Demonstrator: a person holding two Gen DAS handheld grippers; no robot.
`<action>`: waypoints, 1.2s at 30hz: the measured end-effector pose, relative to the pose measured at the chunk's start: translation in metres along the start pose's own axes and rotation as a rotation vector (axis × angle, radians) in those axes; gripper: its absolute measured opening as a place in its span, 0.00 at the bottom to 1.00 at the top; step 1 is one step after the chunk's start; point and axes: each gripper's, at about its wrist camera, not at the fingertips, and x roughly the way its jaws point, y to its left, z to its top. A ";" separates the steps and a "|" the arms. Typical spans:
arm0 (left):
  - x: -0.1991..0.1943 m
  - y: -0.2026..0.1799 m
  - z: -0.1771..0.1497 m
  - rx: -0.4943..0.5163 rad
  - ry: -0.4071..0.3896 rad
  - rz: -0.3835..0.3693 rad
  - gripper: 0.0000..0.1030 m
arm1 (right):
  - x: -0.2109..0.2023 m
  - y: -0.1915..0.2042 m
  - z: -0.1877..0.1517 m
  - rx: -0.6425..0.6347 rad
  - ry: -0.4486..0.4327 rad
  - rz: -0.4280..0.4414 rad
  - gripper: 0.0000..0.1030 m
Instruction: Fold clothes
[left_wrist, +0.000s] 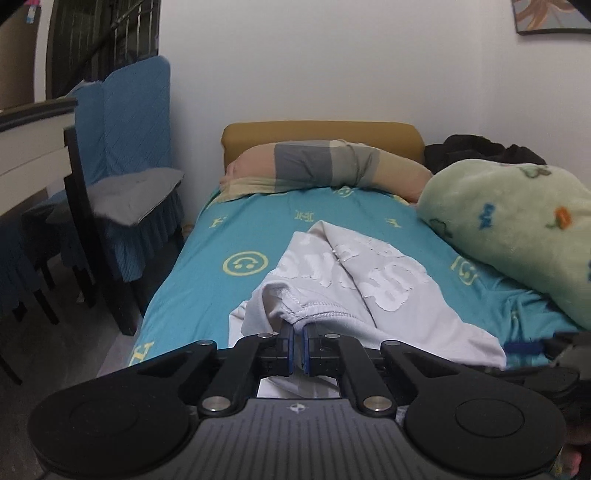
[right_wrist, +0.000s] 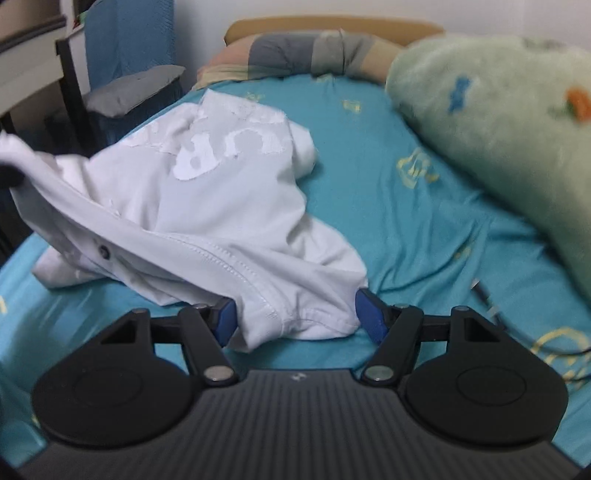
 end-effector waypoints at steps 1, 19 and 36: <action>0.002 -0.001 -0.003 0.009 0.008 0.006 0.05 | -0.007 0.000 0.003 -0.008 -0.050 -0.027 0.67; 0.037 -0.069 -0.059 0.372 -0.016 0.219 0.66 | -0.039 -0.022 0.019 0.112 -0.251 -0.033 0.67; 0.021 -0.035 -0.016 0.085 -0.230 0.502 0.80 | -0.035 -0.010 0.013 0.004 -0.239 -0.092 0.67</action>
